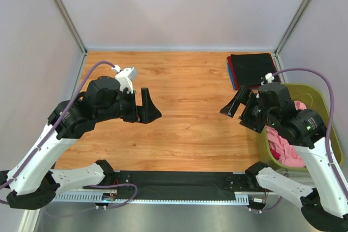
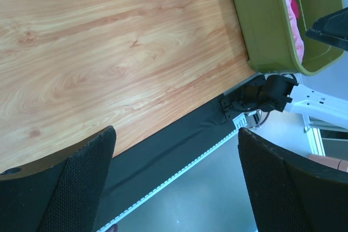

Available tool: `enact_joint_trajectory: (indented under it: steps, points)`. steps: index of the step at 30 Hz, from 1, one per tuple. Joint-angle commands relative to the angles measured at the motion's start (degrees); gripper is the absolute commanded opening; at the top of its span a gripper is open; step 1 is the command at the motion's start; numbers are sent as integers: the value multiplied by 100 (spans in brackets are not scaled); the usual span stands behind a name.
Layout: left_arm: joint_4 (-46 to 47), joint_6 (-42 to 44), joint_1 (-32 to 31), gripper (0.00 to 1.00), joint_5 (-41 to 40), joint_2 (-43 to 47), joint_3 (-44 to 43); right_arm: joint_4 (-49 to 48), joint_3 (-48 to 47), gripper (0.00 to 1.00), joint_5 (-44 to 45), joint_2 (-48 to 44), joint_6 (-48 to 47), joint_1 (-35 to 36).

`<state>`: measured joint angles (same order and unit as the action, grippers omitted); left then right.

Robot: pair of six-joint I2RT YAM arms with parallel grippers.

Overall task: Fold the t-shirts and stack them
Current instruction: Grab the tshirt from the pile

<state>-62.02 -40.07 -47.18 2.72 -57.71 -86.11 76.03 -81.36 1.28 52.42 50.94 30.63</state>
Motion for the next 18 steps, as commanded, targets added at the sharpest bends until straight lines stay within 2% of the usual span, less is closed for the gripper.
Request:
enact_joint_trajectory:
  steps: [1,7,9,12,14,16,18]
  points:
    - [-12,167,7,99,97,-21,-240,-88,-143,100,469,31,188,22]
    - [-47,202,7,97,167,-143,-459,60,-949,100,1557,277,206,22]
    - [-108,193,7,98,202,-223,-600,44,-1127,100,2453,417,84,4]
    - [-240,88,7,98,229,-275,-627,298,-1531,100,3657,907,-215,-399]
    - [-416,-35,16,97,316,-345,-670,474,-1785,100,3906,1190,-233,-1153]
    - [-512,-114,16,96,632,-363,-688,55,-1743,98,3609,1524,-847,-2134]
    - [-513,-228,16,95,844,-320,-558,70,-1681,98,3450,1901,-936,-3005]
